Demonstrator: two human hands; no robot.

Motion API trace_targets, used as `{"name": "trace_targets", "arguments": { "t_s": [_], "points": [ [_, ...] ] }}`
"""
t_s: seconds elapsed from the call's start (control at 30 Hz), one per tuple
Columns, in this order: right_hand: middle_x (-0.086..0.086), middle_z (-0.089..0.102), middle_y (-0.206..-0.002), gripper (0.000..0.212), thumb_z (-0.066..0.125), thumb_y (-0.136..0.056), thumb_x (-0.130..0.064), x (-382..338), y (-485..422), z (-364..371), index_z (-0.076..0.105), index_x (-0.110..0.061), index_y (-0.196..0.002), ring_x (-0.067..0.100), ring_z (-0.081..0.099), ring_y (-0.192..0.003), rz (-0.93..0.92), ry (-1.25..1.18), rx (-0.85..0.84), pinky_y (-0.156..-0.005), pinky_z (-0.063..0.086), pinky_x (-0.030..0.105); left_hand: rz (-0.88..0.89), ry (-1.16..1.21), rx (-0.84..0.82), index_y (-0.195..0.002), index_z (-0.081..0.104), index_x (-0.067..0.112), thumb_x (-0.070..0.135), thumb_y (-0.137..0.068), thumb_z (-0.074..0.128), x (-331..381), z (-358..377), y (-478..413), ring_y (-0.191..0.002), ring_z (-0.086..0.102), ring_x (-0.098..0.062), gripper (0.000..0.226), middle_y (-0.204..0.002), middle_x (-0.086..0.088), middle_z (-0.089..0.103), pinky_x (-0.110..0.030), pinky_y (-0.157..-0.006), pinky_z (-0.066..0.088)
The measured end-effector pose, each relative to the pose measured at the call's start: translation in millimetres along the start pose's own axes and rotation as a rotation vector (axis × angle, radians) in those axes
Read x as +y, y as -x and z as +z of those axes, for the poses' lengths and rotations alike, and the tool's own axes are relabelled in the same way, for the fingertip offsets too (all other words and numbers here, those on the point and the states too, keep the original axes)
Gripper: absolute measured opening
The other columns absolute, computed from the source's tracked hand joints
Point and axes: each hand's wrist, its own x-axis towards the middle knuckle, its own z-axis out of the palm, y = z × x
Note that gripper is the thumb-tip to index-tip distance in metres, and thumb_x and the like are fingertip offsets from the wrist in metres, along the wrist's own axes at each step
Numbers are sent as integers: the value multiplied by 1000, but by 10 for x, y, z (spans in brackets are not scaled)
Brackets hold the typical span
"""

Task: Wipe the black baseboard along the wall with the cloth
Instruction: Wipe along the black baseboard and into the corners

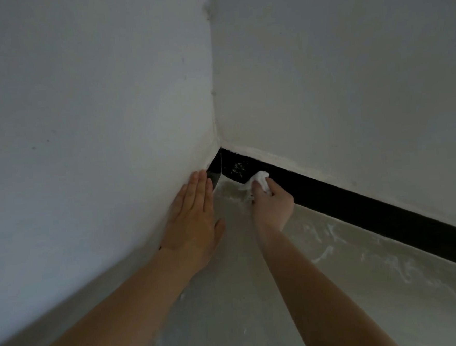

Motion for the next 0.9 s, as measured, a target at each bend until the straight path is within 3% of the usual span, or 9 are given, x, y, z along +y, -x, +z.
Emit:
{"name": "trace_targets", "arguments": {
  "t_s": [0.13, 0.23, 0.33, 0.47, 0.53, 0.6, 0.77, 0.83, 0.9],
  "points": [
    [5, 54, -56, 25, 63, -88, -12, -74, 25, 123, 64, -10, -63, 11, 45, -49, -31, 85, -101, -52, 33, 31, -12, -8, 32, -137, 35, -7, 40, -87, 36, -5, 14, 4, -134, 41, -34, 68, -145, -24, 40, -35, -113, 8],
    [-5, 39, -47, 40, 61, -87, -10, -60, 15, 23, 47, -20, -51, 4, 34, -43, -77, 49, -121, -44, 20, 17, 10, -6, 87, -139, 32, -6, 35, -84, 63, -11, 29, -1, -136, 38, -34, 75, -147, -23, 37, -36, -113, 7],
    [-7, 33, -45, 43, 62, -87, -12, -74, -48, -35, 42, -21, -51, 5, 28, -41, -113, 68, -91, -42, 17, 18, -17, -9, 80, -141, 27, -4, 38, -80, 70, 3, 9, 0, -139, 33, -33, 86, -150, -23, 32, -35, -113, 4],
    [-2, 50, -53, 29, 57, -92, -25, -116, -79, 189, 58, -17, -64, 7, 43, -49, -205, 271, -132, -49, 30, 24, -13, -38, 12, -139, -24, 2, 44, -101, 32, 29, -31, -9, -142, -23, -23, 79, -147, -13, -32, -32, -108, -27],
    [2, 65, -69, 18, 56, -92, -26, -116, -90, 254, 71, -21, -84, 15, 59, -65, -211, 411, -177, -56, 39, 24, -20, -52, -57, -134, -32, 3, 45, -101, 24, 49, -67, -22, -141, -29, -24, 77, -140, -10, -41, -32, -107, -28],
    [3, 69, -76, 20, 56, -92, -27, -124, -100, 217, 74, -20, -92, 19, 65, -72, -164, 485, -230, -56, 40, 23, -18, -29, -58, -133, -33, 3, 45, -101, 24, 51, -91, -18, -142, -27, -25, 78, -139, -10, -42, -33, -109, -25],
    [0, 51, -58, 28, 55, -90, -30, -296, -178, 119, 54, -18, -66, 19, 52, -58, -347, 578, -254, -47, 29, 25, -20, -4, -76, -135, -33, 3, 44, -102, 22, 39, -83, -22, -141, -30, -24, 76, -140, -10, -42, -33, -111, -23],
    [1, 58, -67, 23, 52, -93, -32, -337, -212, 187, 61, -19, -76, 21, 55, -64, -372, 654, -272, -45, 28, 27, -21, 8, -71, -137, -29, 2, 43, -102, 29, 22, -44, -33, -140, -29, -24, 78, -143, -12, -38, -32, -110, -26],
    [0, 59, -73, 19, 51, -93, -28, -282, -218, 227, 69, -21, -92, 21, 60, -71, -318, 775, -315, -46, 26, 24, 13, 8, 9, -146, -3, -1, 43, -93, 52, 0, -28, -34, -145, -6, -28, 88, -154, -19, -11, -33, -112, -16]
  ]
}}
